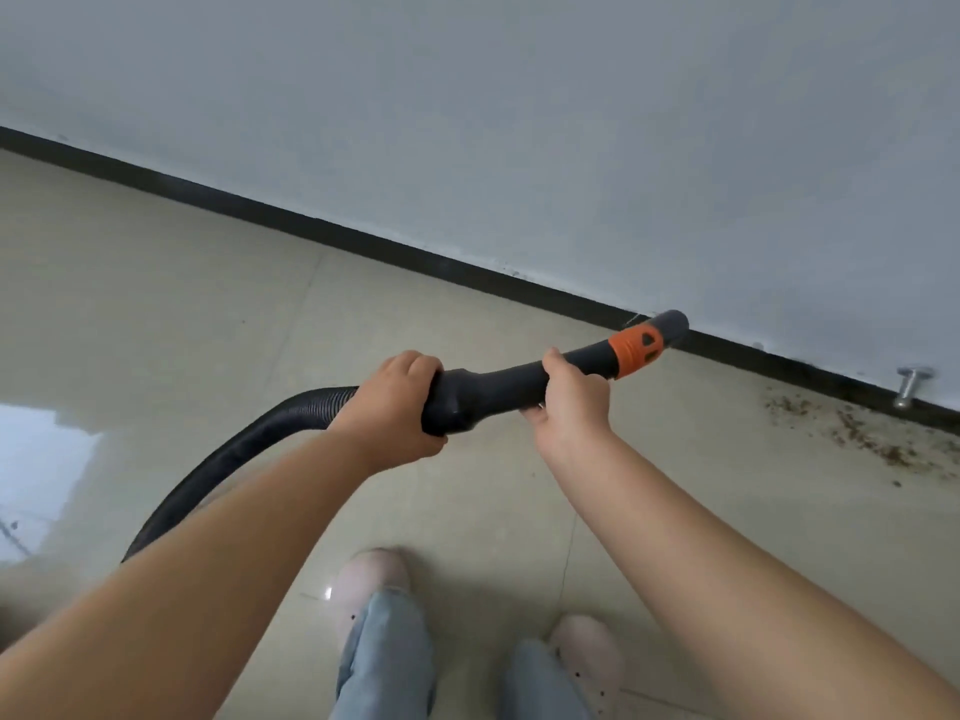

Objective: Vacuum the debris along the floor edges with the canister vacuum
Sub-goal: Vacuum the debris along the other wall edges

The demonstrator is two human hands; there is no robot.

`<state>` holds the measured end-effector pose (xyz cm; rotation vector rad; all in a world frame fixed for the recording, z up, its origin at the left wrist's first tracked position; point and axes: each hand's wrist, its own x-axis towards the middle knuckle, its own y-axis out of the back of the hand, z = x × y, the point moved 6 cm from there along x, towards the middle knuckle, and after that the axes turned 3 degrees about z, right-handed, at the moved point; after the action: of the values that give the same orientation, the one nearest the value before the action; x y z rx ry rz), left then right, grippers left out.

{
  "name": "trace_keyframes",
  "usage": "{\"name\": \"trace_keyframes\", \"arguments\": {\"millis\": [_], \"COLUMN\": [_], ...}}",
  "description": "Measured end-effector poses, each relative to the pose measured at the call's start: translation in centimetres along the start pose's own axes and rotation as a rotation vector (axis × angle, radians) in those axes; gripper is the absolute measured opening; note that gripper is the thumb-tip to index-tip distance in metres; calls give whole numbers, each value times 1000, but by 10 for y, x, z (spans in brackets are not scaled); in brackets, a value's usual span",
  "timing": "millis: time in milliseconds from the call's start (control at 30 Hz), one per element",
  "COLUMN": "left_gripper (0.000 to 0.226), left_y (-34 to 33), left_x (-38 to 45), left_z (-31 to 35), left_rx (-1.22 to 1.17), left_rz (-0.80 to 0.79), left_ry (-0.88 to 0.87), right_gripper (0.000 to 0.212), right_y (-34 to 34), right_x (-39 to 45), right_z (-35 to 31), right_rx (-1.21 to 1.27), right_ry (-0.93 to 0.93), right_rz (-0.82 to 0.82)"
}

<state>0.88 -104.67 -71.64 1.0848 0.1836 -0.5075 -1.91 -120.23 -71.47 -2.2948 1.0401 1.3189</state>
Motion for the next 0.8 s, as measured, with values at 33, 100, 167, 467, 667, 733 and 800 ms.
{"name": "trace_keyframes", "arguments": {"millis": [33,100,167,467,667,733,800], "left_gripper": [49,54,58,48,34,37,37], "left_y": [18,58,98,223,240,238,235], "left_x": [-18,-53,-92,-333,-507,-556,-599], "left_z": [-3,-8,-14,-88,-149,-168,-189], "left_rx": [-7,-32,-58,-128,-228,-239,-260], "left_rz": [1,29,95,575,795,822,832], "left_ry": [24,73,135,786,1129,1200,1261], "right_gripper": [54,53,52,51,57,57,56], "right_y": [-8,-25,-42,-134,-186,-203,-219], "right_x": [-22,-67,-112,-332,-472,-517,-558], "right_z": [-3,-10,-17,-17,66,106,150], "right_rx": [-38,-112,-189,-706,-822,-880,-962], "right_ry": [4,28,84,500,748,821,909], "right_rz": [-27,-92,-164,-578,-816,-891,-977]}}
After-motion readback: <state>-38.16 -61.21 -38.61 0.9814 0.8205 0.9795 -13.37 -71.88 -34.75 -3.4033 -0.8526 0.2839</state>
